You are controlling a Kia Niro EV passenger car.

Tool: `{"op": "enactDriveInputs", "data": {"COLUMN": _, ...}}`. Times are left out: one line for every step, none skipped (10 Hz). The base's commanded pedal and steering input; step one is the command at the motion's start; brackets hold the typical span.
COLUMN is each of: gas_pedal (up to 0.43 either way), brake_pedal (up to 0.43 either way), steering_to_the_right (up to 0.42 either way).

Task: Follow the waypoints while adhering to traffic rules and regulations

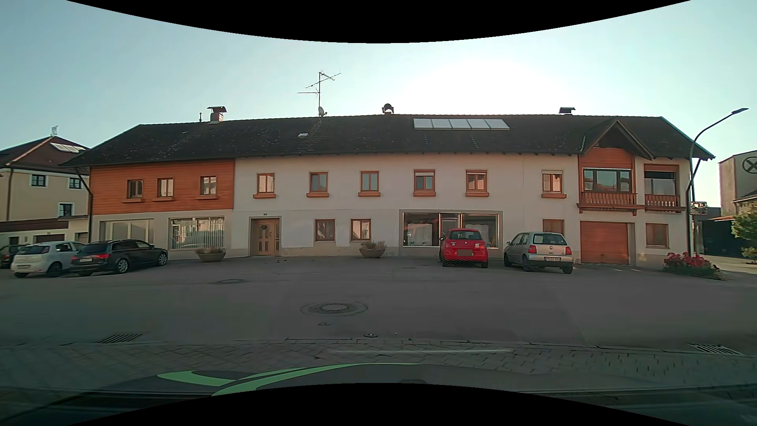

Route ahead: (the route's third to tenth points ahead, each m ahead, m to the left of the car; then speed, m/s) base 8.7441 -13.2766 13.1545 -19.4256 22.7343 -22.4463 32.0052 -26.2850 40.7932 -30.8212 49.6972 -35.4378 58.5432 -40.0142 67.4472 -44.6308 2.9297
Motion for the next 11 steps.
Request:
{"op": "enactDriveInputs", "data": {"gas_pedal": 0.000, "brake_pedal": 0.177, "steering_to_the_right": 0.252}}
{"op": "enactDriveInputs", "data": {"gas_pedal": 0.000, "brake_pedal": 0.177, "steering_to_the_right": 0.259}}
{"op": "enactDriveInputs", "data": {"gas_pedal": 0.000, "brake_pedal": 0.177, "steering_to_the_right": 0.268}}
{"op": "enactDriveInputs", "data": {"gas_pedal": 0.000, "brake_pedal": 0.177, "steering_to_the_right": 0.279}}
{"op": "enactDriveInputs", "data": {"gas_pedal": 0.000, "brake_pedal": 0.165, "steering_to_the_right": 0.298}}
{"op": "enactDriveInputs", "data": {"gas_pedal": 0.000, "brake_pedal": 0.000, "steering_to_the_right": 0.323}}
{"op": "enactDriveInputs", "data": {"gas_pedal": 0.000, "brake_pedal": 0.000, "steering_to_the_right": 0.341}}
{"op": "enactDriveInputs", "data": {"gas_pedal": 0.000, "brake_pedal": 0.000, "steering_to_the_right": 0.356}}
{"op": "enactDriveInputs", "data": {"gas_pedal": 0.000, "brake_pedal": 0.000, "steering_to_the_right": 0.368}}
{"op": "enactDriveInputs", "data": {"gas_pedal": 0.059, "brake_pedal": 0.000, "steering_to_the_right": 0.381}}
{"op": "enactDriveInputs", "data": {"gas_pedal": 0.110, "brake_pedal": 0.000, "steering_to_the_right": 0.401}}
